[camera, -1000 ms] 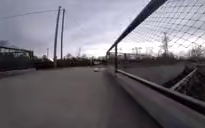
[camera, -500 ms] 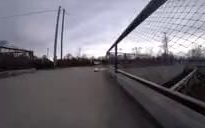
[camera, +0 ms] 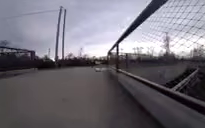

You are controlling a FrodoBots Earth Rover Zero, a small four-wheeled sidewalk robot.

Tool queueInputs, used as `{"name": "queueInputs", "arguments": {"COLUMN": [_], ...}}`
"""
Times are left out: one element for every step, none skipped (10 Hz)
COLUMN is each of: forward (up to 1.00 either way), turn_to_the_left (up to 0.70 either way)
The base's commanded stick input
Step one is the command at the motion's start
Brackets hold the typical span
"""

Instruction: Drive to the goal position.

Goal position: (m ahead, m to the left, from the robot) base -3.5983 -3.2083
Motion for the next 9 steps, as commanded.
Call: {"name": "queueInputs", "arguments": {"forward": [0.0, 0.0, 0.0, 0.0, 0.0, 0.0, 0.0, 0.0, 0.0], "turn_to_the_left": [0.7, 0.7, 0.69, 0.68, 0.69, 0.69, 0.69, 0.69, 0.69]}}
